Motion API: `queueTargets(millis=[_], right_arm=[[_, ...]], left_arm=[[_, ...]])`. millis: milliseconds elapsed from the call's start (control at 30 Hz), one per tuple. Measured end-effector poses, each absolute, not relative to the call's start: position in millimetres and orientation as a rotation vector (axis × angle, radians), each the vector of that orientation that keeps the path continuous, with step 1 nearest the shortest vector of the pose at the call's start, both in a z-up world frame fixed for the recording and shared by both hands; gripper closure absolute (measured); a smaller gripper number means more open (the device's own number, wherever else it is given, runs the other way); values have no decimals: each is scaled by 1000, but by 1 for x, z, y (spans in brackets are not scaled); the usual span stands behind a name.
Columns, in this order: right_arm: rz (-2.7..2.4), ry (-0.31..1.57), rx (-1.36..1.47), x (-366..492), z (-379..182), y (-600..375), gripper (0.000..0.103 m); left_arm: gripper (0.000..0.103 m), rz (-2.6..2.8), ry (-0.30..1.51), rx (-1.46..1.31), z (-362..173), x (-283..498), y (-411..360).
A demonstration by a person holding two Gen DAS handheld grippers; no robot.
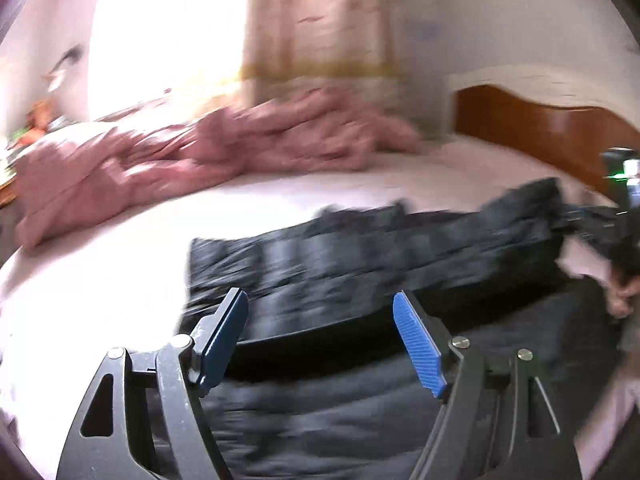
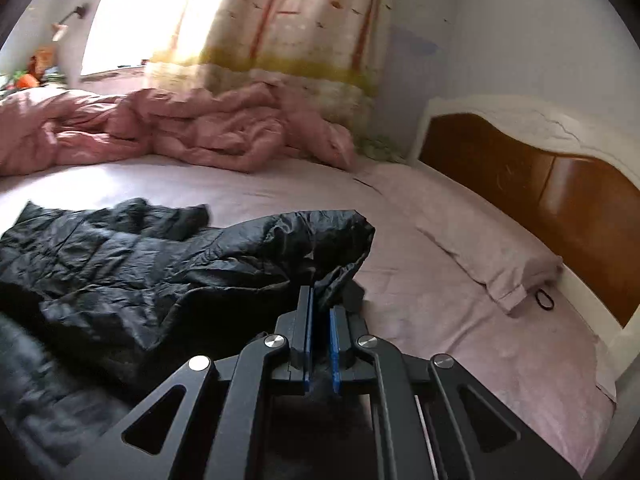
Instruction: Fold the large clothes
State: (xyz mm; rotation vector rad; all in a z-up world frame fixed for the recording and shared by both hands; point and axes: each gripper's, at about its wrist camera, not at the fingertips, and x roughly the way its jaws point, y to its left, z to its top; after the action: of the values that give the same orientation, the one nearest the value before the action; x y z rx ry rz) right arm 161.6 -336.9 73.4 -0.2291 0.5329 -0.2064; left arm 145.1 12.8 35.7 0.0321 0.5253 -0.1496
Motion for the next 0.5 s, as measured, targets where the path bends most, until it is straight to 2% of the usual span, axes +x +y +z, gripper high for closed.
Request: queueTargets(millis=[133, 333, 400, 500], right_arm=[[-244, 559, -161, 194, 71, -361, 95], [-183, 655, 82, 200, 67, -409, 81], [-169, 657, 144, 195, 70, -422, 69], [-74, 691, 201, 190, 69, -422, 68]], left_arm=[[29, 28, 612, 24, 15, 168, 52], [29, 174, 783, 27, -19, 187, 74], [29, 177, 822, 17, -27, 192, 75], [29, 195, 860, 72, -34, 194, 69]])
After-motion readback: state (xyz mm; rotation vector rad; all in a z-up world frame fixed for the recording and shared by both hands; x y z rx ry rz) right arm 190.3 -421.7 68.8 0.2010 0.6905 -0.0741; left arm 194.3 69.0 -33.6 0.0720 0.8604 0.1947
